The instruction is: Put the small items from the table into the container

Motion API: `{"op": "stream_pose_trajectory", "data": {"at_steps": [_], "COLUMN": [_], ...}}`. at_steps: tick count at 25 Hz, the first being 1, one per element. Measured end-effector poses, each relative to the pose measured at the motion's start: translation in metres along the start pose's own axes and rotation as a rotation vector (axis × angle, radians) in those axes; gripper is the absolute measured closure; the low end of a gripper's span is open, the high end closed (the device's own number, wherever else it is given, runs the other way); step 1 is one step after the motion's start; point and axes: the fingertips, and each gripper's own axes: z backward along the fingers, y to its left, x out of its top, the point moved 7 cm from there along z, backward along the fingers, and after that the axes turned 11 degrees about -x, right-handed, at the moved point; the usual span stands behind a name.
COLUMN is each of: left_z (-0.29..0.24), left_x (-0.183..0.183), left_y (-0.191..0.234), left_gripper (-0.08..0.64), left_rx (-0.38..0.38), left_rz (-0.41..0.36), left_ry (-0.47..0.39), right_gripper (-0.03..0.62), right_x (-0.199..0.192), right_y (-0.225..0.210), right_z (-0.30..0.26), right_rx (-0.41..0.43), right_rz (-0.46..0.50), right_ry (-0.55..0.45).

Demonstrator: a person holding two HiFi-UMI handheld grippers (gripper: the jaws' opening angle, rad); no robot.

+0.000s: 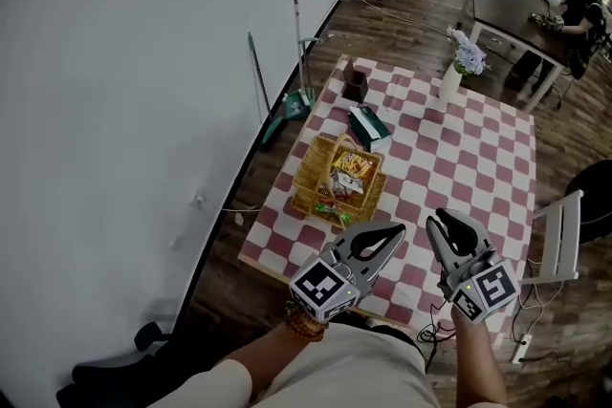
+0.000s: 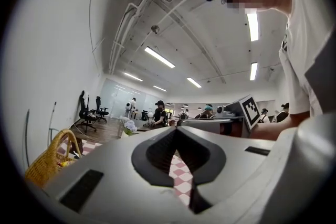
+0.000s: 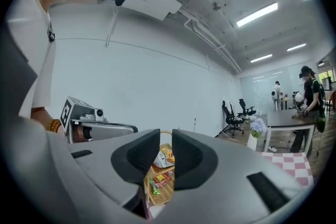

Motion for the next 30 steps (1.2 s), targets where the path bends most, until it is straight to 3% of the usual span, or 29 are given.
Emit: {"op": "stream_pose_trajectory", "data": {"at_steps": [6,13,30], "left_z": [-0.015,-0.022,-0.028], "left_x": [0.019,0.027,0.025], "left_y": [-0.029,-0.057,-0.068], "left_gripper": [0.535,0.535,0.535], "left_rx": [-0.066,-0.136,-0.169], "left_rz": [0.039,0.019,0.037], "left_ry": [-0.021,-0.008,0.003], "right_gripper": [0.535,0.571,0.574], "right_x": [0.017,0.022,0.019], "right_y": [0.004,0.011,0.013], "right_z": [0.044,0.078,0.101], "right_rx": [-0.042,-0.067,-0.102], "right_rz": [0.020,0.009,-0.026], "right_ry": [-0.056,-0.083,-0.109]}}
